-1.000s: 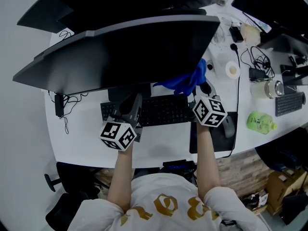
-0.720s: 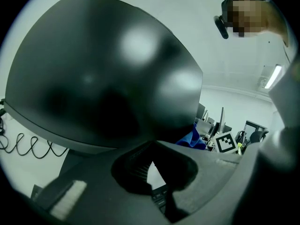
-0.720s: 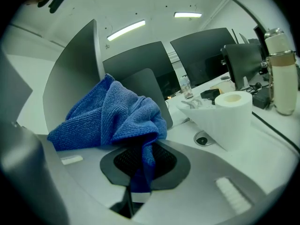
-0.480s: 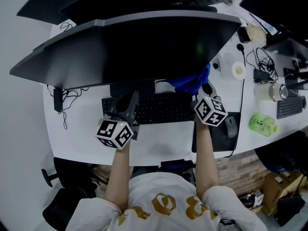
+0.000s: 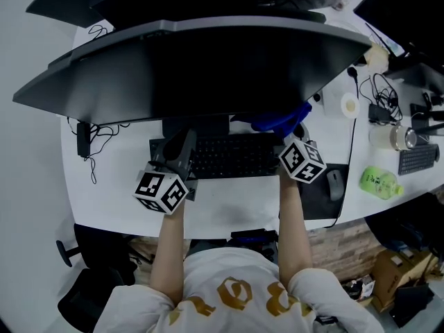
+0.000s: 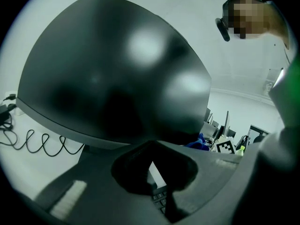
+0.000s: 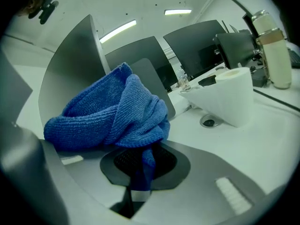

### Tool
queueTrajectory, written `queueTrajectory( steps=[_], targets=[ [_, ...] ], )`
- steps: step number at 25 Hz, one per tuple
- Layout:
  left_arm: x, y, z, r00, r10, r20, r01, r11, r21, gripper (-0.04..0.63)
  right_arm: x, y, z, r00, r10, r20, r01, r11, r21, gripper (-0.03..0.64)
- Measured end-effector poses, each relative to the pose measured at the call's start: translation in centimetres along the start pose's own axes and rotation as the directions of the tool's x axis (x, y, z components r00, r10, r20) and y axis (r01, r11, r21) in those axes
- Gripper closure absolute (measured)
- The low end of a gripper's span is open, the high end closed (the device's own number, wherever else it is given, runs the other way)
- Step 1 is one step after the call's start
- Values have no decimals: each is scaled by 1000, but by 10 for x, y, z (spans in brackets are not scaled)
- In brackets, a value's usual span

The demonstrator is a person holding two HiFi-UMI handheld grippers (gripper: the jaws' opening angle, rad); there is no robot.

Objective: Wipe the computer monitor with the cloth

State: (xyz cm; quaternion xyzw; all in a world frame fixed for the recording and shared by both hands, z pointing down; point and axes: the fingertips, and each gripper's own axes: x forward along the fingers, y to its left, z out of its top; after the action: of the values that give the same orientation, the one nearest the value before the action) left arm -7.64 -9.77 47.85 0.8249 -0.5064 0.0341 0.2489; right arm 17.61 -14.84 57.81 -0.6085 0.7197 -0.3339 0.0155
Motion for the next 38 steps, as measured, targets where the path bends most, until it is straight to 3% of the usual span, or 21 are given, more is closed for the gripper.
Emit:
queueTrajectory(
  steps=[16, 27, 38],
  targets=[
    [-8, 18, 15, 1000, 3, 24, -3, 1000, -2, 595, 5, 24, -11, 999, 48, -10, -47, 996, 73, 552],
    [-24, 32, 20, 999, 18, 41, -17, 1000, -4, 595, 6, 50, -26, 997, 72, -29, -65, 979, 195, 552],
    [-45, 50, 20, 998, 42, 53, -41, 999, -13, 595, 14, 98, -50, 985, 156, -69, -141, 973, 184, 552]
  ],
)
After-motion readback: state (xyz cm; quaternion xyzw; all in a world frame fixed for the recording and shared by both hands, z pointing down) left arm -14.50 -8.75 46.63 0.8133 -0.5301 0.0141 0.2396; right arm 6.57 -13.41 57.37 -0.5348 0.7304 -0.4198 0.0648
